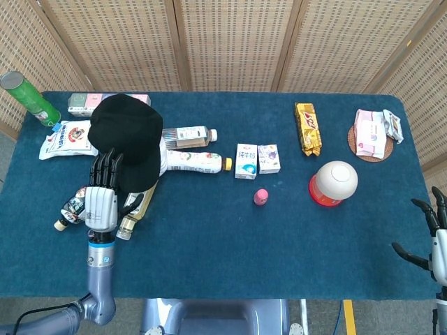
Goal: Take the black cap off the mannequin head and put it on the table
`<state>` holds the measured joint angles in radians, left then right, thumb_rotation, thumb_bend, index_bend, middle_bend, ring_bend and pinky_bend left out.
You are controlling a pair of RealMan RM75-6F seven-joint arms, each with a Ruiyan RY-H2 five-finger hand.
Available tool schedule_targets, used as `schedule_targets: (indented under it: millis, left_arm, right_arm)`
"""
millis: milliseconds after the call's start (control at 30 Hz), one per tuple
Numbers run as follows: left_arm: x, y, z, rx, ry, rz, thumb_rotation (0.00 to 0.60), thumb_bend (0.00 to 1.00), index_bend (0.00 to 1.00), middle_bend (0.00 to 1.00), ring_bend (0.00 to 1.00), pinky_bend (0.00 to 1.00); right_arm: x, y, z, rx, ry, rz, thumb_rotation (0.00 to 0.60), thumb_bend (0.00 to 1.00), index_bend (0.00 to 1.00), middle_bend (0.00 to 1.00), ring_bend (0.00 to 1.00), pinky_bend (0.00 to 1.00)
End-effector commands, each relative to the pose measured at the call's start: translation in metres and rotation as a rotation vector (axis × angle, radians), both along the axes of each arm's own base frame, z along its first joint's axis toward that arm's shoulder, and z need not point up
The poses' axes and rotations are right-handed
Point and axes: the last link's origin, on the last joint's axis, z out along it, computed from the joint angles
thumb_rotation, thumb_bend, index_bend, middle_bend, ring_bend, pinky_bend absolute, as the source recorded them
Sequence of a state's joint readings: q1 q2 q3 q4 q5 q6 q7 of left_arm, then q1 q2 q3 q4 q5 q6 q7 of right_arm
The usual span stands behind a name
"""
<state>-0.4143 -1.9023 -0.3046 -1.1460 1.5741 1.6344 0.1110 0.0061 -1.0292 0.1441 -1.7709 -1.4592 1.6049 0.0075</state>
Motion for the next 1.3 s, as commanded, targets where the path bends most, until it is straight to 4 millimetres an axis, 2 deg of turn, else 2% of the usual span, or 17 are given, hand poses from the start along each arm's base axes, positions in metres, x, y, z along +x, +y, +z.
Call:
schedule_targets:
  millis: [33, 267, 467, 700, 967, 1033, 1100, 1200, 1300]
  left_arm:
    - [-0.001, 0.005, -0.007, 0.042, -0.030, 0.001, 0.600, 0.05, 0.00, 0.00, 0.00, 0.04]
    - [-0.007, 0.007, -0.024, 0.032, -0.029, -0.003, 0.600, 0.06, 0.00, 0.00, 0.00, 0.04]
    - [-0.007, 0.010, -0.027, 0.058, -0.066, -0.030, 0.600, 0.07, 0.00, 0.00, 0.00, 0.04]
    - [-0.007, 0.010, -0.026, 0.099, -0.083, -0.053, 0.600, 0.08, 0.00, 0.00, 0.00, 0.04]
    - [-0.008, 0.010, -0.013, 0.149, -0.108, -0.080, 0.600, 0.08, 0.00, 0.00, 0.00, 0.04]
    - [-0.008, 0.012, -0.012, 0.151, -0.117, -0.071, 0.600, 0.10, 0.00, 0.00, 0.00, 0.06]
    - [-0.008, 0.013, -0.010, 0.155, -0.126, -0.071, 0.600, 0.14, 0.03, 0.04, 0.02, 0.15]
    - [-0.007, 0.014, -0.007, 0.171, -0.130, -0.081, 0.600, 0.21, 0.09, 0.16, 0.09, 0.26]
    - [-0.008, 0.017, -0.007, 0.160, -0.146, -0.073, 0.600, 0.28, 0.14, 0.23, 0.14, 0.32]
  right_arm:
    - [0.000, 0.000, 0.001, -0.002, -0.004, 0.000, 0.600, 0.00, 0.19, 0.00, 0.00, 0.00]
    - [-0.002, -0.001, 0.001, 0.006, -0.006, -0.003, 0.600, 0.00, 0.19, 0.00, 0.00, 0.00]
    - [-0.003, -0.002, 0.001, 0.007, -0.009, -0.005, 0.600, 0.00, 0.19, 0.00, 0.00, 0.00]
    - [-0.003, -0.003, 0.000, 0.013, -0.010, -0.007, 0.600, 0.00, 0.19, 0.00, 0.00, 0.00]
    - [-0.003, -0.003, -0.002, 0.025, -0.008, -0.006, 0.600, 0.00, 0.19, 0.00, 0.00, 0.00]
    - [-0.003, -0.003, -0.002, 0.026, -0.009, -0.006, 0.600, 0.00, 0.19, 0.00, 0.00, 0.00]
    - [-0.002, -0.003, -0.002, 0.026, -0.010, -0.004, 0.600, 0.00, 0.19, 0.00, 0.00, 0.00]
    - [-0.002, -0.002, -0.002, 0.025, -0.010, -0.002, 0.600, 0.00, 0.19, 0.00, 0.00, 0.00]
    - [-0.002, -0.002, -0.003, 0.028, -0.010, -0.004, 0.600, 0.00, 0.19, 0.00, 0.00, 0.00]
